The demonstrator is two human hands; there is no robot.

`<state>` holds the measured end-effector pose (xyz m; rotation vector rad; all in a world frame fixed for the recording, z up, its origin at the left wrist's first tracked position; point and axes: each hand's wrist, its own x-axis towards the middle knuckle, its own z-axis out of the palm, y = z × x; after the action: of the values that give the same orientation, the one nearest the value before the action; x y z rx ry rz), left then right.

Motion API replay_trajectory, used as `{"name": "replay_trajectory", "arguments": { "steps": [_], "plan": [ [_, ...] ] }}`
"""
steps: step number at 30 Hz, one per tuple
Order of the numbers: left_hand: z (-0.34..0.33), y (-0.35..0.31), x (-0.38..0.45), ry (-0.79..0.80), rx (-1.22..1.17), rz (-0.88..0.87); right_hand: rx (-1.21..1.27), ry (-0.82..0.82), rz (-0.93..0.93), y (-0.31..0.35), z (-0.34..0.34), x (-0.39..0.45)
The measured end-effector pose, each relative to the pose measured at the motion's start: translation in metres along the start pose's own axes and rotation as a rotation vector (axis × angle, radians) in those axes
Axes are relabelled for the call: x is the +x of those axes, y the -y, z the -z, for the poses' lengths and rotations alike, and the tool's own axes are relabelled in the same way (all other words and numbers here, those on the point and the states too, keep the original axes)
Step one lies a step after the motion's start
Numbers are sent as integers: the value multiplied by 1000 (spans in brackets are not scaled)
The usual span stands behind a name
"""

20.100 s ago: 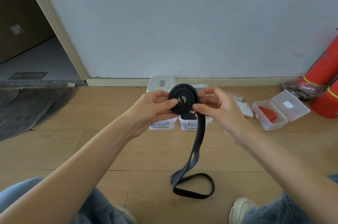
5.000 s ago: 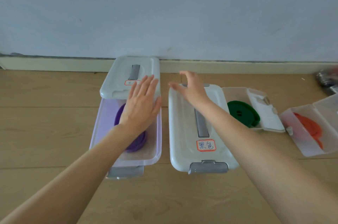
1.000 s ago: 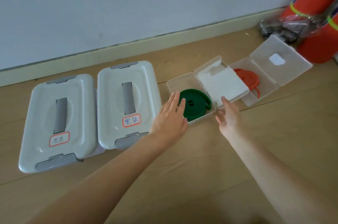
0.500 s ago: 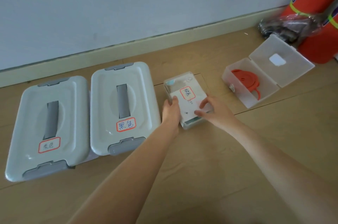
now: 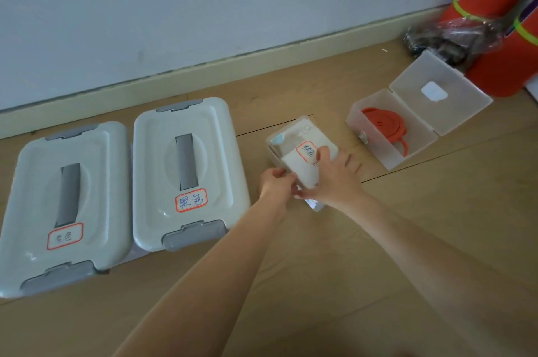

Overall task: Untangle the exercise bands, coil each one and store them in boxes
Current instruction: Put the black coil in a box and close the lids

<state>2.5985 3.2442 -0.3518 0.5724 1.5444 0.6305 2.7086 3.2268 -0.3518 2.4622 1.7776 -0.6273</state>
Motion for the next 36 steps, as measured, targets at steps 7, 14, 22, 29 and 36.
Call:
{"name": "replay_trajectory", "arguments": {
  "steps": [7, 14, 22, 29, 36],
  "plan": [
    [8, 2, -1, 213, -227, 72, 104, 53, 71, -14, 11, 2],
    [-1, -1, 5, 116, -128, 40, -66, 46, 30, -10, -10, -9],
    [-2, 5, 18, 6, 158, -76, -293, -90, 74, -17, -39, -22],
    [17, -10, -30, 57, 923, -487, -308, 77, 46, -3, -7, -13],
    [128, -20, -81, -97, 978, -929, 276, -99, 306, 66, 52, -71]
  ]
}}
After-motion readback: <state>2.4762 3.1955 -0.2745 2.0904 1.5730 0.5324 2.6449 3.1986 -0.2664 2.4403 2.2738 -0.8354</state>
